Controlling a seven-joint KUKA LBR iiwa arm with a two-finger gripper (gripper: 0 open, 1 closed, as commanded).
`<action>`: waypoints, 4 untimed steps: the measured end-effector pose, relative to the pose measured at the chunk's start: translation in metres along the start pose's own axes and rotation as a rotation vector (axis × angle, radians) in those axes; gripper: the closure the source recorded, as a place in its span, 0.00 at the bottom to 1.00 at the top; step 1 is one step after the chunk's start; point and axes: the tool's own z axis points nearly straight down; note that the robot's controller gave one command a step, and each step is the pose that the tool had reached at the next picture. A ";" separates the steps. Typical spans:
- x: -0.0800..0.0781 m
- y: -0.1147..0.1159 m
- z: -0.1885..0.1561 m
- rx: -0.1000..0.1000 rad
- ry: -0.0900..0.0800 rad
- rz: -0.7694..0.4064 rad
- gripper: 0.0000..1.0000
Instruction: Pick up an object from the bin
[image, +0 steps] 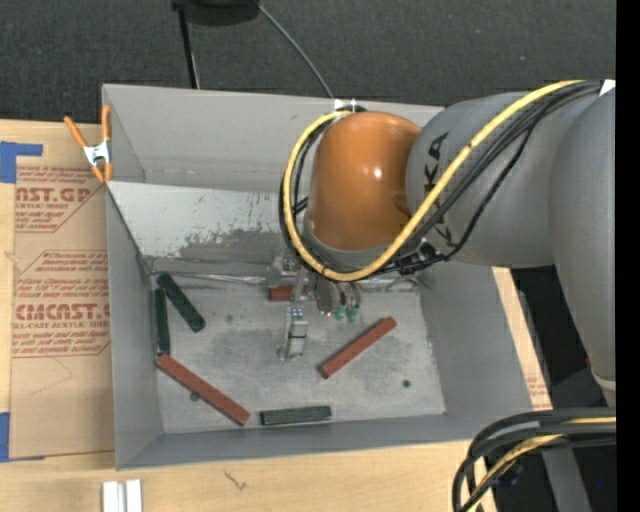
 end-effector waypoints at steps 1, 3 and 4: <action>0.032 0.065 0.083 -0.001 -0.003 0.022 0.00; 0.052 0.085 0.061 0.001 0.000 0.203 0.00; 0.063 0.090 0.105 0.001 0.001 0.297 0.00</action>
Offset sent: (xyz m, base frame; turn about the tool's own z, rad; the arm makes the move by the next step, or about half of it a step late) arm -0.0542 0.0899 -0.0265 0.4002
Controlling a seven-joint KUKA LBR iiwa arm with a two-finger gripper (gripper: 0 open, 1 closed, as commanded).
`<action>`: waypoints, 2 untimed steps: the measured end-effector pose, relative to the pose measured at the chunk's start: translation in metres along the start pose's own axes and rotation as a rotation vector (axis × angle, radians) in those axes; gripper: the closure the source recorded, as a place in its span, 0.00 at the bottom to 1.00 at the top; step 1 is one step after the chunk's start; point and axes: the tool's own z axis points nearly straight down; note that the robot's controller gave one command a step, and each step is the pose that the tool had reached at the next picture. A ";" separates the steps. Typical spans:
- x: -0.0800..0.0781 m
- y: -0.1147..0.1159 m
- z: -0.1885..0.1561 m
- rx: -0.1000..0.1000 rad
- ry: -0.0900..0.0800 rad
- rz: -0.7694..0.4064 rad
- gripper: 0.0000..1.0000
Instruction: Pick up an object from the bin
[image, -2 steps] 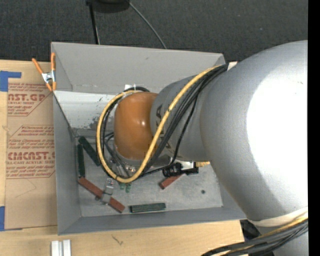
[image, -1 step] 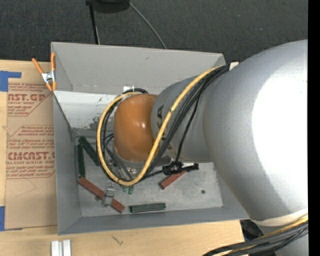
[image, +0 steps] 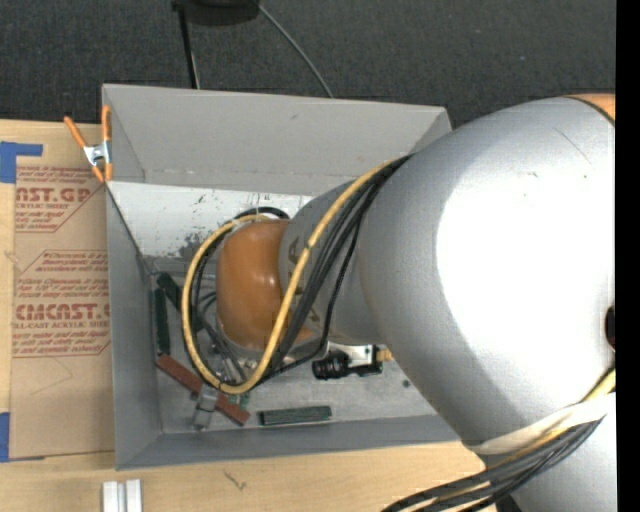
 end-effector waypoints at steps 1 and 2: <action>0.004 0.002 0.010 0.000 0.000 0.192 1.00; 0.004 0.002 0.010 0.000 0.000 0.192 1.00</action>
Offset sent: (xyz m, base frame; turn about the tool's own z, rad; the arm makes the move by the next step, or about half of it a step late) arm 0.0000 0.0000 0.0000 0.0000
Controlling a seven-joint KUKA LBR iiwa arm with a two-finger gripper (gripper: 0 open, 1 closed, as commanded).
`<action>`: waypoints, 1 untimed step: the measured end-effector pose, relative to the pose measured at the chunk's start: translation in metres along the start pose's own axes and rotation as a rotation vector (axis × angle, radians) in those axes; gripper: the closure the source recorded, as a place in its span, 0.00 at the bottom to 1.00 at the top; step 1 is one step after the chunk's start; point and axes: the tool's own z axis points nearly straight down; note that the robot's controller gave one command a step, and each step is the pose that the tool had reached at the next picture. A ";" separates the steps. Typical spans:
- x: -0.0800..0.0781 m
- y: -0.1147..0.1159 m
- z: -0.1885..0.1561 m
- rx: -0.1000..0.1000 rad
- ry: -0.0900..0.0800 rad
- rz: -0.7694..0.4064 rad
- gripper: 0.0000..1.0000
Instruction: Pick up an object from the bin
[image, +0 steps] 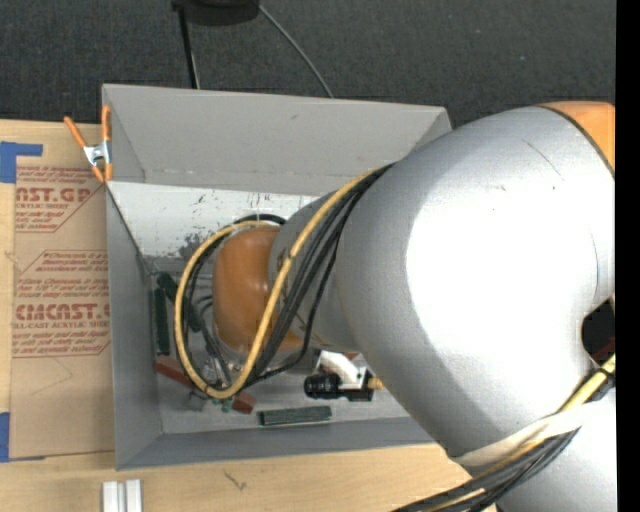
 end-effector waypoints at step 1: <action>0.000 0.000 0.000 0.000 0.000 0.000 1.00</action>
Offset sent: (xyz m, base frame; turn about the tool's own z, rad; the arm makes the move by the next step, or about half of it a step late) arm 0.0002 -0.0001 0.0477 0.0000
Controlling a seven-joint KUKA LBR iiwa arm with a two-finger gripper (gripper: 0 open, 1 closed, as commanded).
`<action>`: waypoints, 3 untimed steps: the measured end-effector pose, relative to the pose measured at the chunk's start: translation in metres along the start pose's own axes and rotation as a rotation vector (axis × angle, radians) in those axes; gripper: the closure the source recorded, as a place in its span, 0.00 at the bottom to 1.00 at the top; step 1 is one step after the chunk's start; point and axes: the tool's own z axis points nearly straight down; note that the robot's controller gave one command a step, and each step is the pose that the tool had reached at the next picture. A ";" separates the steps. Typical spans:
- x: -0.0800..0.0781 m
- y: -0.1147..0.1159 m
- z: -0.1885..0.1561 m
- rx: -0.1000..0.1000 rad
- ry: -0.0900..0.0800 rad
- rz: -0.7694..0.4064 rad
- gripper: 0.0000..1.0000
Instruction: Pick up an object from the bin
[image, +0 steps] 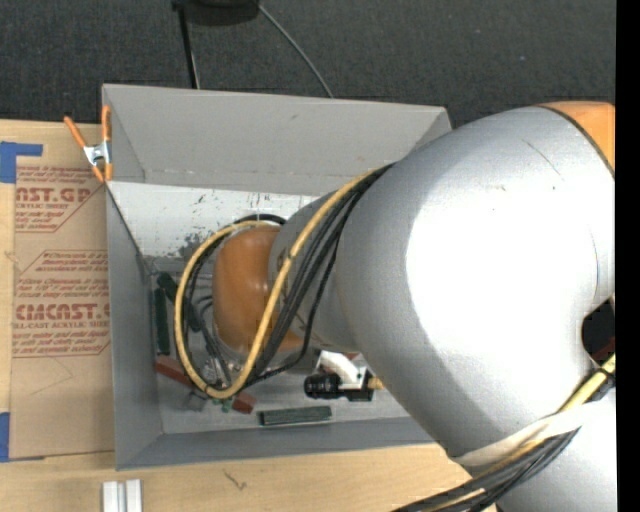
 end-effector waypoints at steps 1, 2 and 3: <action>0.001 -0.001 -0.004 0.004 0.003 0.000 1.00; 0.002 -0.003 -0.021 0.009 0.008 0.000 1.00; 0.002 -0.002 -0.044 0.008 0.006 -0.001 1.00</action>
Offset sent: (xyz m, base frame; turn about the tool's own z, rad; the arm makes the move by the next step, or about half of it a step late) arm 0.0000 -0.0002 0.1098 0.0000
